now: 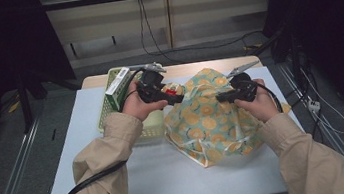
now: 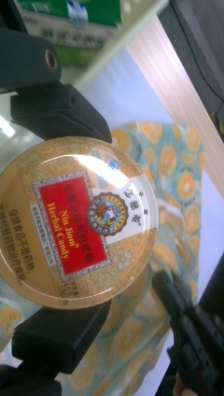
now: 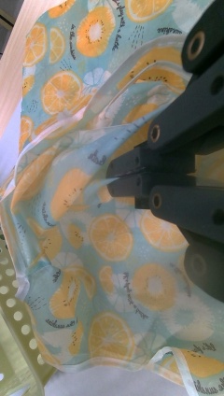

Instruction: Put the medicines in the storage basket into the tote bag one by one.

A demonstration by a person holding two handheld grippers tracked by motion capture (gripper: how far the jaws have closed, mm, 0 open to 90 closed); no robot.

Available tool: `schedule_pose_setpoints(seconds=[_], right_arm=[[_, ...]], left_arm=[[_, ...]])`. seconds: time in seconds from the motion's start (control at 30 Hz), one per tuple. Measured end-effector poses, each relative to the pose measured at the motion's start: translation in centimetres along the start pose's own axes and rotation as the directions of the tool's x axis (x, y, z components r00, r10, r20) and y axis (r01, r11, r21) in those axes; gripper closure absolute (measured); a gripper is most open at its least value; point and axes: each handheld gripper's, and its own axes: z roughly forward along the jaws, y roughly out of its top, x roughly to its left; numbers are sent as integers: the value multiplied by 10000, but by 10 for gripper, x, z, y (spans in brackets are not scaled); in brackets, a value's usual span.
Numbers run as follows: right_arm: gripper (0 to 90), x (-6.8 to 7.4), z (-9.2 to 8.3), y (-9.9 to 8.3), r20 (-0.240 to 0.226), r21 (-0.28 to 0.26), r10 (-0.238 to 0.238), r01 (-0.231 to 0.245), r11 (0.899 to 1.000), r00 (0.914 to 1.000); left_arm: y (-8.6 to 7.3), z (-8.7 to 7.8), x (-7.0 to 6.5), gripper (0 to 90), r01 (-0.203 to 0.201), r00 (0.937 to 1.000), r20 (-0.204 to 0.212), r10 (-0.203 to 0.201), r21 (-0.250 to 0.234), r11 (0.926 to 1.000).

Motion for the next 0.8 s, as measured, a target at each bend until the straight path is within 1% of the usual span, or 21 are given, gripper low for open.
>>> schedule_pose_setpoints(seconds=[0.03, 0.07, 0.1, 0.2, 0.23, 0.27, 0.3, 0.5, 0.53, 0.57, 0.6, 0.63, 0.67, 0.73, 0.8], right_arm=[[900, 0, 0, 0, -16, 2, 9, -9, 10000, 10000], [900, 0, -1, 0, 17, 2, -18, 18, 10000, 10000], [900, 0, -1, 0, 23, -2, -21, 21, 10000, 10000], [900, 0, -2, 0, 23, -21, 15, -15, 10000, 10000], [900, 0, -2, 0, 33, -17, 15, -15, 10000, 10000], [900, 0, -2, 0, 43, -36, 5, -4, 10000, 10000], [900, 0, -2, 0, 52, -65, 16, -16, 10000, 10000], [900, 1, -1, 0, 20, -85, 67, -67, 9999, 10000], [900, 1, -1, 0, 2, -114, 36, -36, 9999, 10000], [900, 1, -1, 1, 7, -103, 32, -32, 9999, 10000], [900, 2, -1, 1, 5, -98, 42, -42, 9999, 10000], [900, 2, -1, 1, -1, -98, 46, -46, 9999, 10000], [900, 2, -2, 1, 2, -96, 41, -41, 9999, 10000], [900, 1, -2, 0, -10, -111, 5, -5, 9999, 10000], [900, 1, -3, 0, -8, -108, 43, -43, 9999, 10000]], left_arm=[[0, 2, -3, 205, -36, 10000, 77, 36, -24, 10000], [0, 4, -5, 205, -155, 9998, 128, 154, 42, 9999], [-1, 7, -8, 205, -99, 9997, 210, 99, 3, 10000], [-1, 14, -16, 205, -313, 9988, 391, 311, 31, 9995], [-2, 16, -19, 205, -401, 9987, 304, 397, 126, 9991], [-2, 18, -22, 205, -438, 9979, 492, 433, 95, 9990], [-3, 20, -24, 205, -503, 9974, 516, 495, 146, 9986], [-7, 37, -35, 205, -538, 9957, 762, 523, 178, 9984], [-8, 39, -36, 205, -587, 9955, 756, 566, 254, 9980], [-8, 42, -38, 205, -656, 9961, 607, 634, 346, 9972], [-9, 44, -38, 205, -655, 9951, 769, 626, 361, 9972], [-10, 47, -39, 204, -605, 9949, 829, 570, 403, 9974], [-11, 50, -41, 204, -543, 9949, 861, 515, 304, 9981], [-12, 54, -43, 205, -667, 9935, 942, 633, 340, 9972], [-13, 59, -46, 205, -668, 9933, 970, 627, 387, 9970]])
